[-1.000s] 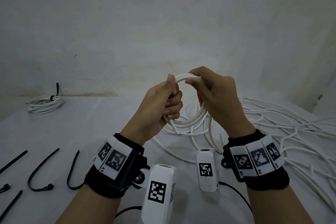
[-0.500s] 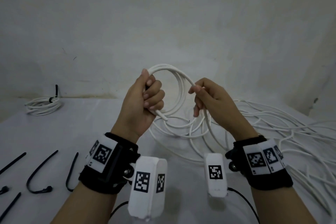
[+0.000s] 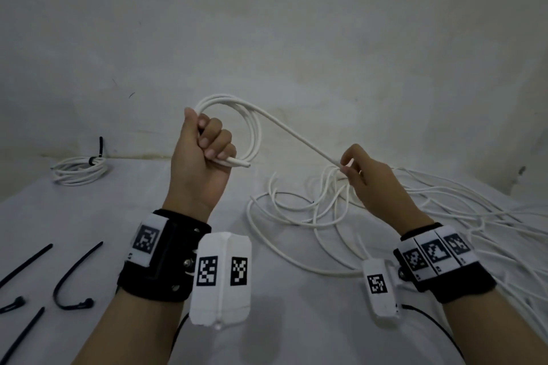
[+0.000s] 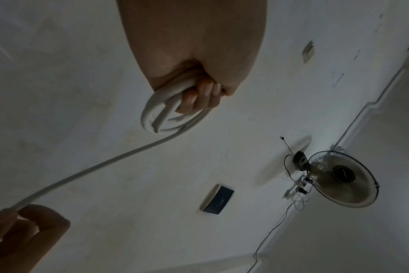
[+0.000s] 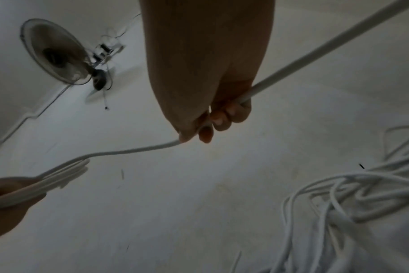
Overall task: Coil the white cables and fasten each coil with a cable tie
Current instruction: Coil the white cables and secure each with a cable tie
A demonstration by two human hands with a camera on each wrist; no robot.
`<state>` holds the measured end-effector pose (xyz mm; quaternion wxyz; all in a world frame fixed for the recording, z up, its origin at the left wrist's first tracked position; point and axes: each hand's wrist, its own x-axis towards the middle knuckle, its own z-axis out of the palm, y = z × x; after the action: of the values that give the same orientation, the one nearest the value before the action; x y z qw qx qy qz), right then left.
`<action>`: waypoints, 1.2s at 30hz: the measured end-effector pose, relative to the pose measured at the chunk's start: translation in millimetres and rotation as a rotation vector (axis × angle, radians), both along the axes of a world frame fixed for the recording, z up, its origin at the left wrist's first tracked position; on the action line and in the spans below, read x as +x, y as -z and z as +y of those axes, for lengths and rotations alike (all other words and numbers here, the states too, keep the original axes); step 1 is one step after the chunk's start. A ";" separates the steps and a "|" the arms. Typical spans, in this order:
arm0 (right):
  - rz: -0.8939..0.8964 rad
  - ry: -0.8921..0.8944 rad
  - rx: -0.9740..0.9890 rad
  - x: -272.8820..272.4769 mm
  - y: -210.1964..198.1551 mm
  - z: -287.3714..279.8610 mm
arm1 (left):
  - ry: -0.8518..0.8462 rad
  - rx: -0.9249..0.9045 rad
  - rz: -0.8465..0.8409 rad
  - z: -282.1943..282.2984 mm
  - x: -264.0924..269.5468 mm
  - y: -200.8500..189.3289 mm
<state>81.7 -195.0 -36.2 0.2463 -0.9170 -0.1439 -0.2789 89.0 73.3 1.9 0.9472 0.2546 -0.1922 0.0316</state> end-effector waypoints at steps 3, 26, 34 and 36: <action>-0.024 -0.029 -0.275 -6.0 -3.9 7.7 | -0.066 0.033 -0.004 -1.3 1.6 0.9; -0.327 -0.342 -0.128 -33.6 -46.3 57.9 | -0.025 0.610 -0.074 -60.1 -16.7 25.0; -0.147 -0.239 0.112 -20.9 -36.0 24.6 | 0.124 0.629 -0.028 -55.6 -15.5 22.6; -0.030 -0.211 0.155 -24.5 -34.1 7.3 | 0.122 0.580 0.001 -50.8 -11.1 20.6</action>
<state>57.2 -187.7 -2.1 0.3424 -0.8706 -0.2213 -0.2755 77.8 22.5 -18.7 0.8351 0.5027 -0.2077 -0.0818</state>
